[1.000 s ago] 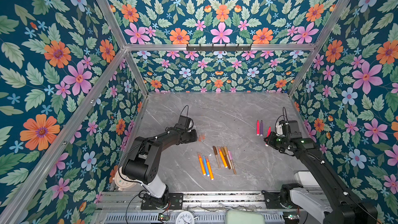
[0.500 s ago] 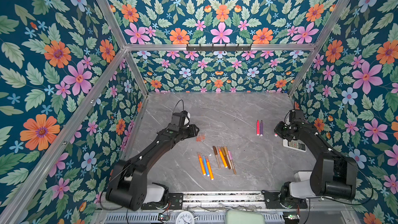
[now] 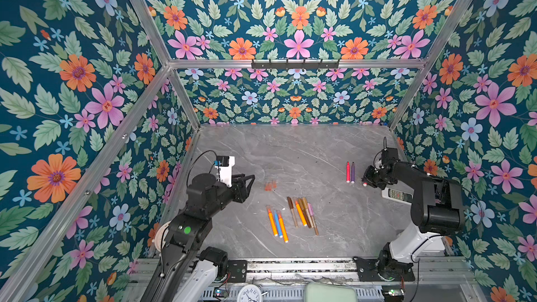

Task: Remove pen caps from pens
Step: Place the pen at the middle-right of the table.

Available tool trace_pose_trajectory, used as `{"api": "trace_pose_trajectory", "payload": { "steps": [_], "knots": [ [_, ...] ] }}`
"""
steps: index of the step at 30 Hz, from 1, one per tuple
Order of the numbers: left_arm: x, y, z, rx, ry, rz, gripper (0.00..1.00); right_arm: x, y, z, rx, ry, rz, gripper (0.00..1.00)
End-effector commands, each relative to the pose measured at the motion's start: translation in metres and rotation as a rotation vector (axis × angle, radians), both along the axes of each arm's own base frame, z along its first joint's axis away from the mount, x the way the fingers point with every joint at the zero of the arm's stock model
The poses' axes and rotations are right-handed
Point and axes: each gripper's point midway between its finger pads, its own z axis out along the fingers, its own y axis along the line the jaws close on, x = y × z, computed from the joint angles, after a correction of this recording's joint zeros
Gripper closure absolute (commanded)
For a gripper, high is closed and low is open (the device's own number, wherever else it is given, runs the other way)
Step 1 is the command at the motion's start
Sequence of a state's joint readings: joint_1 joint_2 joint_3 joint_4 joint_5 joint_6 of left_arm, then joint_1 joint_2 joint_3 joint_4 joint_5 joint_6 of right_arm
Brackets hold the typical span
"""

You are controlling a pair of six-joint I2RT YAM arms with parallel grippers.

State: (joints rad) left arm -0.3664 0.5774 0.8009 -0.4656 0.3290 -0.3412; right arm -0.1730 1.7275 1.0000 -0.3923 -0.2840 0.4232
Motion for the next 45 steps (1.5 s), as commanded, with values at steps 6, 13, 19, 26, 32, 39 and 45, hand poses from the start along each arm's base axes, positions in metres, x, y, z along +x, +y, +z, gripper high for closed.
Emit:
{"api": "trace_pose_trajectory", "payload": {
  "steps": [6, 13, 19, 26, 32, 39, 45],
  "knots": [
    [-0.005, -0.001, 0.004, -0.002, -0.042, -0.023, 0.51, 0.015, 0.012, 0.002, 0.072, -0.037, 0.032, 1.00],
    [-0.003, 0.001, 0.002, 0.008, -0.042, -0.007, 0.51, 0.018, 0.013, -0.002, 0.081, -0.025, 0.038, 1.00],
    [0.000, -0.001, -0.002, 0.017, -0.022, -0.016, 0.51, 0.017, 0.018, -0.007, 0.059, -0.011, 0.060, 0.93],
    [0.001, -0.001, -0.004, 0.019, -0.020, -0.012, 0.51, 0.018, 0.015, -0.004, 0.041, -0.014, 0.054, 0.77],
    [0.002, -0.002, -0.007, 0.022, -0.009, -0.013, 0.51, 0.022, 0.014, 0.005, 0.034, -0.031, 0.062, 0.65],
    [0.002, -0.001, -0.005, 0.020, -0.017, -0.011, 0.52, 0.029, 0.013, 0.010, 0.037, -0.040, 0.052, 0.54],
    [0.002, -0.001, -0.006, 0.020, -0.012, -0.012, 0.52, 0.037, 0.018, 0.000, 0.075, -0.027, 0.054, 0.40]
  ]
}}
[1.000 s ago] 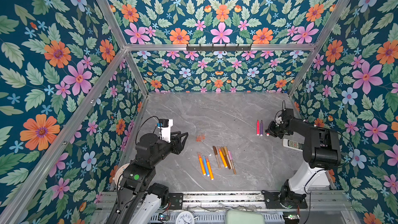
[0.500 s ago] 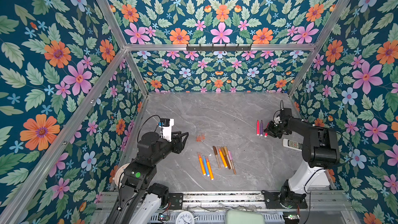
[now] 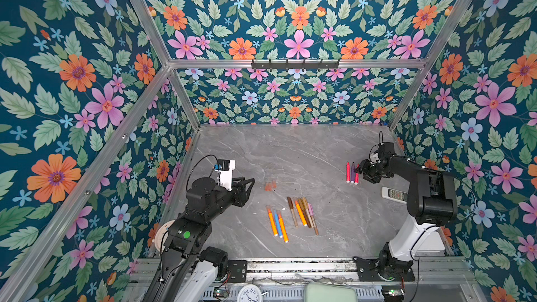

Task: Remove pen caps from pens
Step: Place the pen at the middle-right of the table.

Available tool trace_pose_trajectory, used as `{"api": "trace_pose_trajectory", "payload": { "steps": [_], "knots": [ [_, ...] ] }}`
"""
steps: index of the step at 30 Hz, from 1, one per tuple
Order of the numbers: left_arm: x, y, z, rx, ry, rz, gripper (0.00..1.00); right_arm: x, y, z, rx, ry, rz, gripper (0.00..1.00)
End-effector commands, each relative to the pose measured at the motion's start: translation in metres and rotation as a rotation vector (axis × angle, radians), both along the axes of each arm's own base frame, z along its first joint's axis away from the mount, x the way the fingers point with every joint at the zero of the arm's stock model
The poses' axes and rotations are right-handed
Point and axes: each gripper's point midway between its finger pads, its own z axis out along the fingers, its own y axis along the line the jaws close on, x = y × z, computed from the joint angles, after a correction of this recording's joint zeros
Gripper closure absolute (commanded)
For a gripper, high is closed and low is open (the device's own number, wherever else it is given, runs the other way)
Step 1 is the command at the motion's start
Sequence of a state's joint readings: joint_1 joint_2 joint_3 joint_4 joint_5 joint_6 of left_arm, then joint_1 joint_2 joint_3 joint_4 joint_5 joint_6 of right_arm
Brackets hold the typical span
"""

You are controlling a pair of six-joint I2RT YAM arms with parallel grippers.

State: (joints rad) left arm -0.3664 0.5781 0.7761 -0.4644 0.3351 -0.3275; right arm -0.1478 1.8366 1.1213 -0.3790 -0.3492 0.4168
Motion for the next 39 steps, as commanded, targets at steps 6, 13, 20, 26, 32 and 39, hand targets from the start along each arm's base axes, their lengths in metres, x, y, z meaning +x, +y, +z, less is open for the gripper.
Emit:
{"api": "trace_pose_trajectory", "payload": {
  "steps": [6, 13, 20, 26, 32, 39],
  "knots": [
    [0.002, 0.000, 0.005, 0.002, -0.028, -0.003, 0.52, 0.008, 0.014, -0.008, 0.096, 0.000, 0.020, 0.37],
    [0.003, -0.001, 0.004, 0.003, -0.024, -0.004, 0.52, 0.011, 0.020, -0.004, 0.134, -0.020, 0.030, 0.37],
    [0.003, -0.001, 0.004, 0.005, -0.022, -0.002, 0.52, 0.013, 0.028, -0.001, 0.179, -0.031, 0.040, 0.37],
    [0.004, -0.001, 0.003, 0.006, -0.020, 0.000, 0.52, 0.015, 0.032, 0.006, 0.201, -0.047, 0.041, 0.37],
    [0.004, 0.000, 0.002, 0.008, -0.019, 0.002, 0.52, 0.016, 0.031, 0.014, 0.188, -0.063, 0.043, 0.37],
    [0.004, 0.000, 0.002, 0.009, -0.016, 0.003, 0.52, 0.006, 0.012, 0.036, 0.049, -0.104, 0.007, 0.37]
  ]
}}
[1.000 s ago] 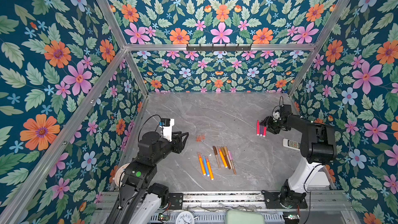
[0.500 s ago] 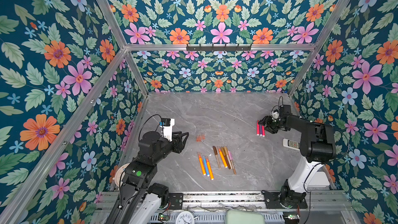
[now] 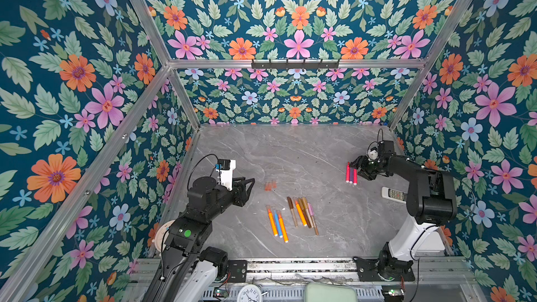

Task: Remove pen caps from pens
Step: Place the pen at the middle-right of the table, then pick up the pen from the bottom-center of the table.

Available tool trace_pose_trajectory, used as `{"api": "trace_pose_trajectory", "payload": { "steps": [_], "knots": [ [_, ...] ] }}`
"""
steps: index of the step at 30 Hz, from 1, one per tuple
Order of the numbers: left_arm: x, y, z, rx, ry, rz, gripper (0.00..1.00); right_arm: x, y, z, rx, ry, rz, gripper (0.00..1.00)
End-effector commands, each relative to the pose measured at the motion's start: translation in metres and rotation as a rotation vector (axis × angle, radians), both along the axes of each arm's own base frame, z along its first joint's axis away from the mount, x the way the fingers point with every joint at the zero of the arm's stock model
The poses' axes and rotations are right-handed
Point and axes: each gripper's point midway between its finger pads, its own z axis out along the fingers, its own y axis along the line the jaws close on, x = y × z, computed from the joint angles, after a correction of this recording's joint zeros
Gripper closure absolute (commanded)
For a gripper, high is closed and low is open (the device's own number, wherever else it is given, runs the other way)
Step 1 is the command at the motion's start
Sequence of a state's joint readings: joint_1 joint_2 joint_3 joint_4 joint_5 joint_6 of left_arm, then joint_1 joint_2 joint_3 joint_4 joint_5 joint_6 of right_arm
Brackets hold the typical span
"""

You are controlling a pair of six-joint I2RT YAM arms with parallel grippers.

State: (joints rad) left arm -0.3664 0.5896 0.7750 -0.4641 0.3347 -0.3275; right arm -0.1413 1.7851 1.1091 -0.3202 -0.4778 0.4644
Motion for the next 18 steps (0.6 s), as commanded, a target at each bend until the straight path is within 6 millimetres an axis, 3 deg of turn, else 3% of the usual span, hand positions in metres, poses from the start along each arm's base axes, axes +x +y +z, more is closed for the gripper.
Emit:
{"api": "trace_pose_trajectory", "payload": {
  "steps": [1, 5, 8, 13, 18],
  "knots": [
    [0.003, 0.000, 0.005, 0.004, -0.028, 0.003, 0.53, -0.007, -0.009, 0.013, -0.084, -0.020, -0.017, 0.37],
    [0.003, 0.000, 0.004, 0.004, -0.024, 0.003, 0.52, -0.019, 0.011, 0.040, -0.144, -0.071, 0.045, 0.37],
    [0.003, 0.001, 0.005, 0.005, -0.027, 0.008, 0.52, -0.041, 0.053, 0.049, -0.181, -0.086, 0.166, 0.37],
    [0.004, 0.004, 0.006, 0.008, -0.033, 0.025, 0.52, -0.113, 0.152, 0.051, -0.288, -0.106, 0.451, 0.39],
    [0.003, 0.008, 0.008, 0.008, -0.046, 0.044, 0.52, -0.192, 0.233, 0.055, -0.346, -0.159, 0.636, 0.44]
  ]
}}
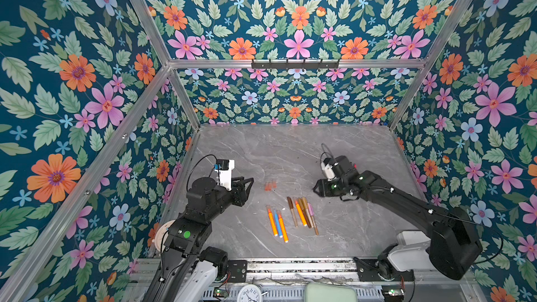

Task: Remove pen caps from pens
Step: Pick up the pen from the bottom-center of the table.

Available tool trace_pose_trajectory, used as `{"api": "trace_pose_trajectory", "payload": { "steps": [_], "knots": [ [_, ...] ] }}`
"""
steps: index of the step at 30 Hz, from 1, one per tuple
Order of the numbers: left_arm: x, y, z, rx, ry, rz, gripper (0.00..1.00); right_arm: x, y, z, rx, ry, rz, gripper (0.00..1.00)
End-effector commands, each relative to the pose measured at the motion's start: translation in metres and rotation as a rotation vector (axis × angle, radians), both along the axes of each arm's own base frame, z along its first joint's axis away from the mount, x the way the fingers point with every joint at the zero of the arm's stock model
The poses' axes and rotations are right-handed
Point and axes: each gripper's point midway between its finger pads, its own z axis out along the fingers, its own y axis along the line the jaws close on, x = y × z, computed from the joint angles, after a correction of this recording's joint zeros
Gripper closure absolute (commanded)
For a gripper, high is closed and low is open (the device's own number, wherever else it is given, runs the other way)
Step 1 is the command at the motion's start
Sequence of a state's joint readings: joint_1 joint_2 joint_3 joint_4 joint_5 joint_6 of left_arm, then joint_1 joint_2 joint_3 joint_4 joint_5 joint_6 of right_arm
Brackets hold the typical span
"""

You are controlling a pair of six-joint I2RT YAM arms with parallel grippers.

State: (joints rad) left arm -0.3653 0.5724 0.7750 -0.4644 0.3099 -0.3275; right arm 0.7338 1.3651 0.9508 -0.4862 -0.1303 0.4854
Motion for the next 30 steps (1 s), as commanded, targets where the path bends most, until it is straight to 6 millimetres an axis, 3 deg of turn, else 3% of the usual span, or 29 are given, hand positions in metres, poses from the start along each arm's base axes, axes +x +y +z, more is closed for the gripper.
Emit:
{"api": "trace_pose_trajectory", "payload": {
  "steps": [1, 6, 9, 14, 19, 30],
  "knots": [
    [0.003, 0.004, 0.005, 0.006, -0.028, 0.022, 0.52, -0.032, 0.017, -0.005, -0.100, -0.029, -0.020, 0.45],
    [0.004, 0.003, 0.004, 0.005, -0.021, 0.024, 0.53, -0.074, 0.068, -0.026, -0.191, -0.001, 0.092, 0.49],
    [0.004, 0.004, 0.004, 0.005, -0.025, 0.027, 0.52, -0.086, 0.089, -0.047, -0.277, 0.006, 0.138, 0.58],
    [0.003, 0.004, 0.005, 0.004, -0.026, 0.023, 0.52, -0.097, 0.111, -0.071, -0.335, 0.036, 0.175, 0.59],
    [0.003, 0.003, 0.004, 0.004, -0.024, 0.019, 0.52, -0.100, 0.115, -0.084, -0.356, 0.063, 0.171, 0.61],
    [0.002, 0.002, 0.004, 0.003, -0.024, 0.013, 0.52, -0.101, 0.100, -0.098, -0.422, 0.075, 0.139, 0.61]
  ]
}}
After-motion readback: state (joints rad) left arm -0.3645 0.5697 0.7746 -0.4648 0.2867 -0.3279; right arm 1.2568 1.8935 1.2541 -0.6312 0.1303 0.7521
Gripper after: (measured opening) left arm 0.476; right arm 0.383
